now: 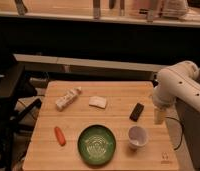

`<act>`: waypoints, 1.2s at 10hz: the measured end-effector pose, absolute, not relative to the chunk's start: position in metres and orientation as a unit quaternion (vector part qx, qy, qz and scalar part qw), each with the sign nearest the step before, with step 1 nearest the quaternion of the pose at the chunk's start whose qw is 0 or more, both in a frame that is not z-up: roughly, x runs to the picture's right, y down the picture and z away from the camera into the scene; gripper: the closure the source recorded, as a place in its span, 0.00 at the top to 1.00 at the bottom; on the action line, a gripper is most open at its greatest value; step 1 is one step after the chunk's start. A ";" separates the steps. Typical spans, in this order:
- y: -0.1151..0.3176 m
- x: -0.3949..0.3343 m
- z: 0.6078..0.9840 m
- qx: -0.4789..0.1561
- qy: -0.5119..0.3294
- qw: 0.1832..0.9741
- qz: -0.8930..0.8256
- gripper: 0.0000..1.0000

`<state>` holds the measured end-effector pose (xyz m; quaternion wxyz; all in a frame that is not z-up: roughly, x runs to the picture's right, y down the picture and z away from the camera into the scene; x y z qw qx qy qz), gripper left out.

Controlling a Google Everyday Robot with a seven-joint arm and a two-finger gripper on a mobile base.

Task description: Drag the ceramic bowl in a circle

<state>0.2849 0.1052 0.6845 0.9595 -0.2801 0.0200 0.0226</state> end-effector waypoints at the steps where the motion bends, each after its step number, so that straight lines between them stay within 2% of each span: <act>1: 0.105 0.285 0.684 -0.280 0.020 0.959 0.023 0.80; 12: 0.109 0.248 0.675 -0.260 0.024 0.963 -0.070 0.80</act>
